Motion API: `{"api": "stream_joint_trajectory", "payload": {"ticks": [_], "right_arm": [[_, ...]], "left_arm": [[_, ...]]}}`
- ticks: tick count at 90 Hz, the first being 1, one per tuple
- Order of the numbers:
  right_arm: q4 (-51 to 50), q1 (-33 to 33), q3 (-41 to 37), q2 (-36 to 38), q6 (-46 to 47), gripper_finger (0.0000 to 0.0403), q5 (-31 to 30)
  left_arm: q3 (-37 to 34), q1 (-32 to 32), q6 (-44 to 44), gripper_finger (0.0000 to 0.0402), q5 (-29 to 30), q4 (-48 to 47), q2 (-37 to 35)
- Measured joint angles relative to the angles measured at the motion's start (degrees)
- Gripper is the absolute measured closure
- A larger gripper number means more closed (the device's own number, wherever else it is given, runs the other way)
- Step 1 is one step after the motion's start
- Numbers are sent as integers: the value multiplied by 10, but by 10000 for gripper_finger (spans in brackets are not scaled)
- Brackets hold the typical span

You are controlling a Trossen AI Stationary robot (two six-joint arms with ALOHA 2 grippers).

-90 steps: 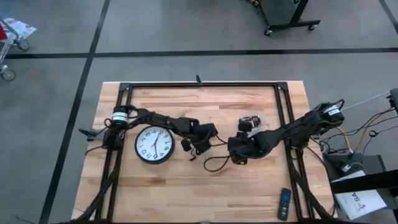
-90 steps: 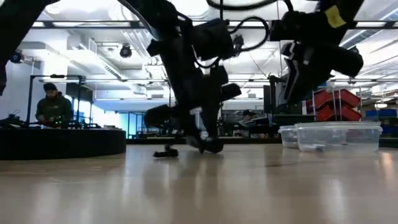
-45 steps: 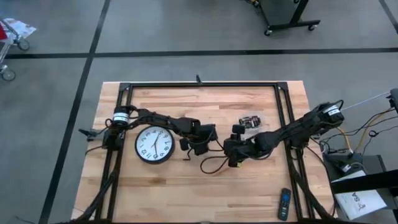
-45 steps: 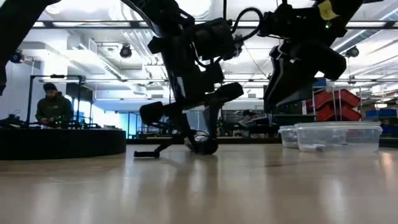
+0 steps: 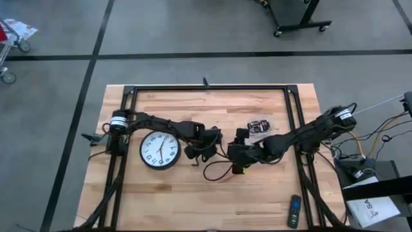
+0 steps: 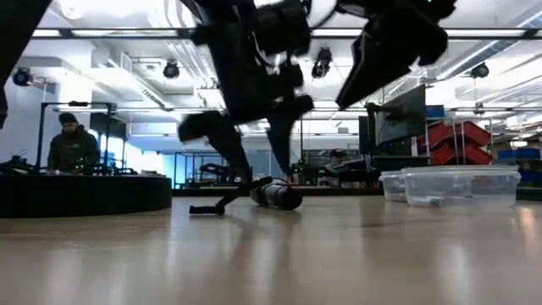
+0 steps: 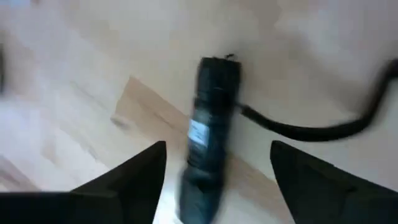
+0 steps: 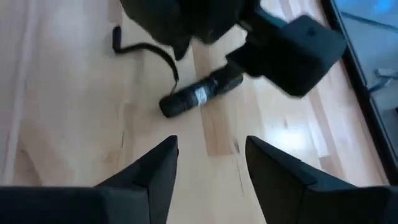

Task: Insert battery
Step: Close the black battery compartment, then insert the black battery into the clock battery compartment

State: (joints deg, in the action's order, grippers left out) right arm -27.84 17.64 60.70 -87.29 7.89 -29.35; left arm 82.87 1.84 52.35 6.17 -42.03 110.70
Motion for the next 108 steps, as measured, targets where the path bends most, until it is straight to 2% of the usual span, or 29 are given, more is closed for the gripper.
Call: {"api": "stream_joint_trajectory", "payload": {"ticks": [16,23,32,39,45,57,74,88,108], "right_arm": [[44,-2,18,0,-63,233,-1],[118,-3,17,-9,-108,228,1],[222,-8,15,-33,-171,222,32],[307,-15,18,-67,-208,218,65],[377,-22,29,-102,-226,216,93],[417,-29,86,-187,-247,212,118],[407,-29,185,-302,-243,200,119],[378,-27,255,-373,-227,172,117],[327,-27,328,-433,-214,108,96]], "left_arm": [[0,15,-175,126,1,-155,-73],[0,12,-284,130,-2,-224,-106],[-2,-3,-424,131,-16,-300,-148],[-10,-15,-506,131,-7,-320,-181],[-24,-26,-557,131,28,-319,-212],[-74,-61,-605,132,78,-321,-278],[-172,-163,-665,132,83,-279,-345],[-236,-268,-735,132,94,-260,-357],[-310,-374,-735,132,95,-228,-336]]}}
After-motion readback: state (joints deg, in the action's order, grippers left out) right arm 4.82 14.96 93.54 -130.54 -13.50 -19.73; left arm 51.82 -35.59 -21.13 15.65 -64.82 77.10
